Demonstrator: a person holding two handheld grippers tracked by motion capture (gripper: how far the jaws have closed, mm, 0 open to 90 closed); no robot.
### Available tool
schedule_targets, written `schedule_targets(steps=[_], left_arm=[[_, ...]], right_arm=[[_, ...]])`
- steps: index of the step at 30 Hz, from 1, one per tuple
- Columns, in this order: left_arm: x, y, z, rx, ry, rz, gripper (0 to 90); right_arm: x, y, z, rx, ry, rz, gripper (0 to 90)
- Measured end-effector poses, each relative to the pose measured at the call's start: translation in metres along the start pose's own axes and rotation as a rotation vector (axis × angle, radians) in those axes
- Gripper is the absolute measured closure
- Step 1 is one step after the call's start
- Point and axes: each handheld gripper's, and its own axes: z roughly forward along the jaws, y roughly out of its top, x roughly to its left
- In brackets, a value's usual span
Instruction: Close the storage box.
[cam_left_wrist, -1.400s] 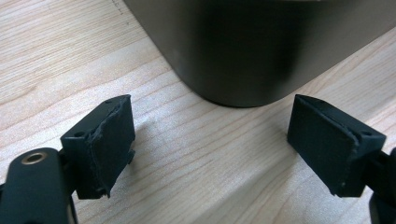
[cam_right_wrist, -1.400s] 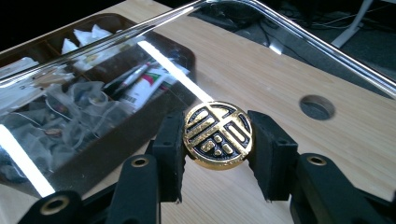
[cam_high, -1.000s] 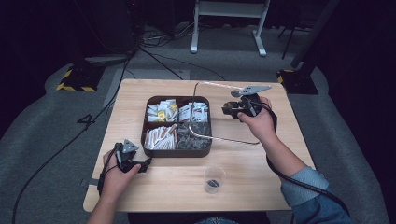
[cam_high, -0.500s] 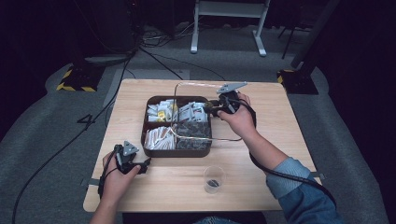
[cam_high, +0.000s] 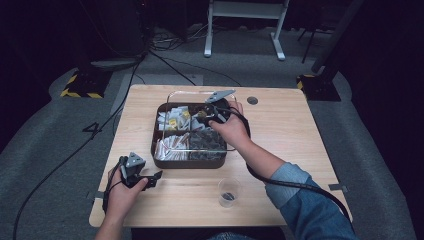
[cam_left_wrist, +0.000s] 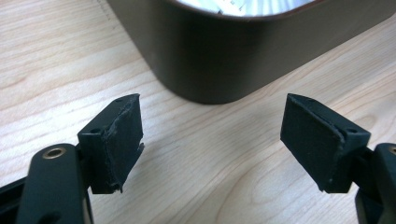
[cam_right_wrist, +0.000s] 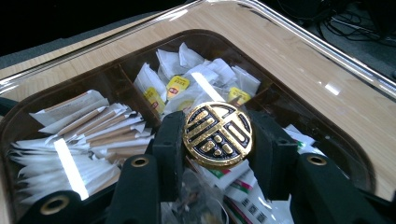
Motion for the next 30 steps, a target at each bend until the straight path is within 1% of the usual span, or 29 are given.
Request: schedule_targets(steps=[1,3,11,13,16,18,19,22,24,28,30], left_arm=[[0.000,0.001,0.000,-0.001,0.005,0.007,21.3],[0.000,0.001,0.000,0.003,-0.003,0.006,21.2],[0.001,0.000,0.001,-0.003,0.000,-0.002,21.2],[0.002,-0.001,0.002,-0.001,-0.004,-0.003,21.1],[0.002,-0.002,0.003,0.006,0.008,-0.005,21.2],[0.002,-0.004,0.004,0.023,0.036,0.013,21.5],[0.002,-0.004,0.004,0.032,0.044,0.024,21.6],[0.003,-0.005,0.005,0.035,0.037,0.017,21.6],[0.004,-0.006,0.004,0.031,0.043,0.020,21.6],[0.004,-0.006,0.004,0.029,0.044,0.010,21.6],[0.004,-0.006,0.004,0.029,0.043,0.012,21.6]], right_arm=[[0.001,0.001,0.004,0.002,0.001,-0.001,58.7],[0.004,0.002,0.011,0.010,0.003,-0.004,58.7],[0.014,0.004,0.031,0.028,0.000,-0.030,58.7],[0.016,0.004,0.035,0.031,0.005,-0.025,58.7],[0.018,0.002,0.040,0.034,0.022,-0.013,58.7],[0.019,0.001,0.043,0.035,0.023,-0.007,58.7],[0.019,0.001,0.044,0.039,0.023,-0.004,58.7],[0.020,-0.002,0.048,0.047,0.013,-0.005,58.7],[0.021,-0.003,0.050,0.050,0.011,-0.001,58.7],[0.023,-0.006,0.054,0.056,0.016,-0.001,58.7],[0.024,-0.007,0.056,0.059,0.015,0.001,58.7]])
